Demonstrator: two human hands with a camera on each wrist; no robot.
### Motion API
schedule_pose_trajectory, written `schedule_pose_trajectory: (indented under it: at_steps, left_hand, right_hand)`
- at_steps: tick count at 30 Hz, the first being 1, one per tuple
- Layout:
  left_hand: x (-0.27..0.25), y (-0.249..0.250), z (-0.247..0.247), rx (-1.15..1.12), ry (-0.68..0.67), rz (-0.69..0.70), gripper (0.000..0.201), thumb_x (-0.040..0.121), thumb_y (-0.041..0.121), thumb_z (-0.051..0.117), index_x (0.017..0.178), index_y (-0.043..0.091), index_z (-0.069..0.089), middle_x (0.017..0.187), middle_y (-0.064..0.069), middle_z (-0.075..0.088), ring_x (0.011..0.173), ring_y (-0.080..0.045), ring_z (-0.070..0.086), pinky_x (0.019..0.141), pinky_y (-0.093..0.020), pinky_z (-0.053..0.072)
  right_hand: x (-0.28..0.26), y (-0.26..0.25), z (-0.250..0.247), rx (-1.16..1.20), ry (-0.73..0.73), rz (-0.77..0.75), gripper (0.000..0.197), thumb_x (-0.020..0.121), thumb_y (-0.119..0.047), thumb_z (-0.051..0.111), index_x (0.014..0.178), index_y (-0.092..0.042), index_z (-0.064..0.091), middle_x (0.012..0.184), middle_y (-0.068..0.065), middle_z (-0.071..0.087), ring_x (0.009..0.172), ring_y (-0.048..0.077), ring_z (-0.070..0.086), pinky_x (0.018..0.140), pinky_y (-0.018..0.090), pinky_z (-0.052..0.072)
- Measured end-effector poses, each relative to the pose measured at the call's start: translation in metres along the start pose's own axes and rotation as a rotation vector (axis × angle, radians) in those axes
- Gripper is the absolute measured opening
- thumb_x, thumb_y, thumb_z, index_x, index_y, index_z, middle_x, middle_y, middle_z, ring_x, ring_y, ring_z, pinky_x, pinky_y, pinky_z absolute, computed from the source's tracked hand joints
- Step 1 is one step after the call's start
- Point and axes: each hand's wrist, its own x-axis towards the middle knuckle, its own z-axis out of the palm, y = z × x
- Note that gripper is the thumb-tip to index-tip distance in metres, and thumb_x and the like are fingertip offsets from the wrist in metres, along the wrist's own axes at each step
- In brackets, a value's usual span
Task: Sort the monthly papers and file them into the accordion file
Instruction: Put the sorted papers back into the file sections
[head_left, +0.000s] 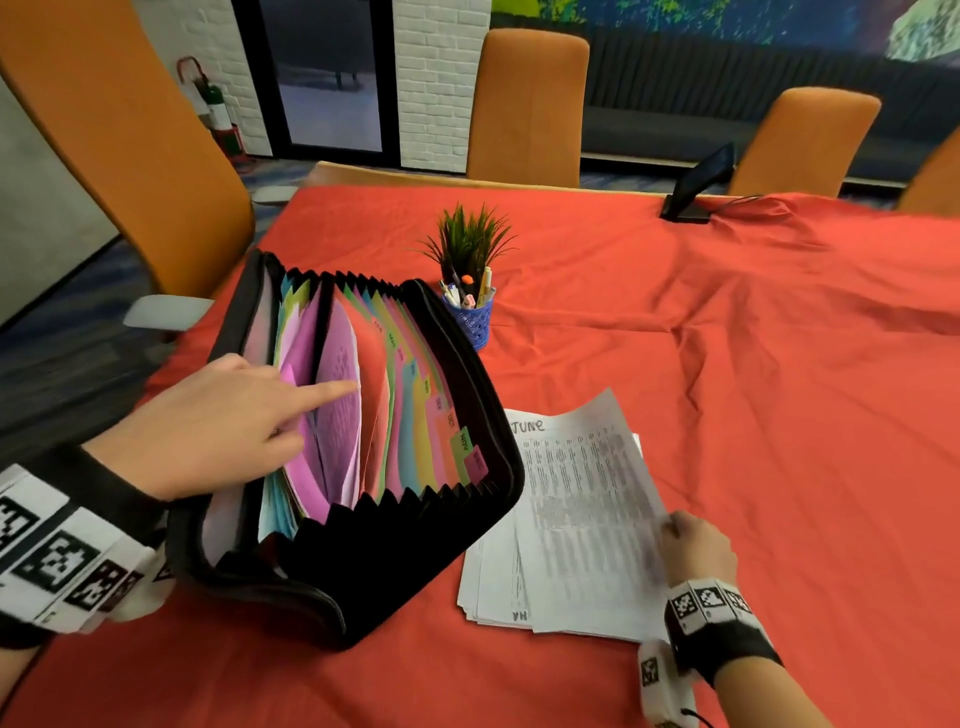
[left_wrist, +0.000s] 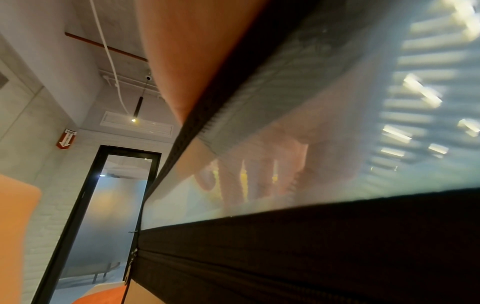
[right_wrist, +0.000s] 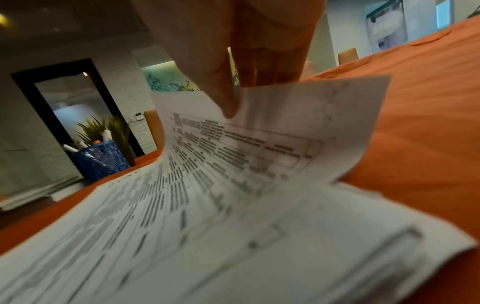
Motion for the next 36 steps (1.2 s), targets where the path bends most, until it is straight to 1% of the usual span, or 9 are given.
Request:
schedule_pose_trajectory:
  at_steps: [4,6,10,17,24,27,30,33,36]
  left_hand:
    - [0.001,-0.012,0.011,-0.091,0.059,-0.008,0.061,0.072,0.047,0.014,0.132,0.056,0.016,0.065,0.015,0.053,0.064,-0.001,0.048,0.069,-0.023,0.032]
    - [0.003,-0.016,0.015,-0.121,0.073,-0.002,0.059,0.073,0.047,0.018,0.13,0.06,0.015,0.066,0.017,0.055,0.066,-0.001,0.05,0.07,-0.023,0.033]
    - [0.003,-0.018,0.019,-0.163,0.1,-0.005,0.056,0.073,0.048,0.02,0.124,0.068,0.011,0.068,0.018,0.057,0.066,0.0,0.05,0.068,-0.022,0.032]
    - [0.004,-0.016,0.019,-0.174,0.097,-0.016,0.056,0.072,0.049,0.019,0.124,0.067,0.01,0.07,0.018,0.058,0.068,0.0,0.051,0.071,-0.024,0.034]
    - [0.004,-0.017,0.019,-0.186,0.095,-0.024,0.055,0.071,0.051,0.017,0.123,0.068,0.008,0.072,0.018,0.059,0.071,0.0,0.051,0.075,-0.024,0.035]
    - [0.003,-0.016,0.018,-0.177,0.064,-0.03,0.056,0.071,0.05,0.016,0.123,0.068,0.005,0.072,0.018,0.058,0.072,0.0,0.052,0.079,-0.026,0.039]
    - [0.002,-0.01,0.011,-0.067,0.016,-0.031,0.062,0.074,0.046,0.015,0.131,0.062,-0.007,0.074,0.016,0.057,0.073,-0.001,0.052,0.085,-0.026,0.04]
    - [0.005,0.001,0.001,0.08,0.002,0.024,0.068,0.079,0.037,0.009,0.137,0.05,-0.023,0.069,0.01,0.051,0.068,-0.006,0.048,0.078,-0.025,0.036]
    - [0.009,0.01,-0.005,0.204,-0.034,0.09,0.066,0.092,0.03,0.015,0.135,0.044,-0.033,0.065,0.008,0.038,0.064,-0.007,0.035,0.075,-0.025,0.027]
  right_hand:
    - [-0.016,-0.016,0.018,0.009,-0.111,-0.042,0.013,0.081,-0.013,0.051,0.076,-0.013,0.063,0.089,0.013,0.064,0.085,0.031,0.06,0.067,0.025,0.041]
    - [-0.025,-0.024,0.028,-0.072,-0.117,-0.065,0.017,0.082,-0.015,0.05,0.083,-0.008,0.065,0.092,0.01,0.06,0.086,0.027,0.058,0.075,0.028,0.047]
    - [-0.034,-0.034,0.038,-0.189,-0.127,-0.096,0.022,0.09,-0.012,0.039,0.101,-0.008,0.059,0.107,0.005,0.056,0.104,0.022,0.051,0.091,0.027,0.04]
    - [-0.036,-0.041,0.036,-0.271,-0.15,-0.123,0.027,0.091,-0.004,0.036,0.108,-0.009,0.056,0.113,0.006,0.055,0.109,0.024,0.05,0.094,0.029,0.037]
    - [-0.028,-0.04,0.036,-0.138,-0.13,-0.063,0.016,0.091,-0.018,0.048,0.096,-0.011,0.062,0.106,0.008,0.049,0.097,0.025,0.049,0.087,0.035,0.045]
    - [-0.02,-0.033,0.035,-0.028,-0.122,-0.063,0.015,0.09,-0.016,0.051,0.087,-0.008,0.063,0.109,0.01,0.042,0.096,0.027,0.045,0.089,0.033,0.044]
    - [-0.01,-0.026,0.027,0.066,-0.107,-0.01,0.01,0.086,-0.007,0.053,0.086,-0.008,0.063,0.114,0.011,0.039,0.094,0.027,0.047,0.09,0.032,0.043]
    - [0.0,-0.018,0.016,0.124,-0.126,-0.016,0.01,0.084,-0.005,0.051,0.078,-0.012,0.055,0.094,0.009,0.054,0.077,0.024,0.052,0.07,0.024,0.037]
    - [0.006,-0.011,0.005,0.266,-0.059,-0.078,0.009,0.08,-0.006,0.056,0.08,-0.014,0.058,0.078,0.007,0.062,0.075,0.025,0.058,0.066,0.025,0.036]
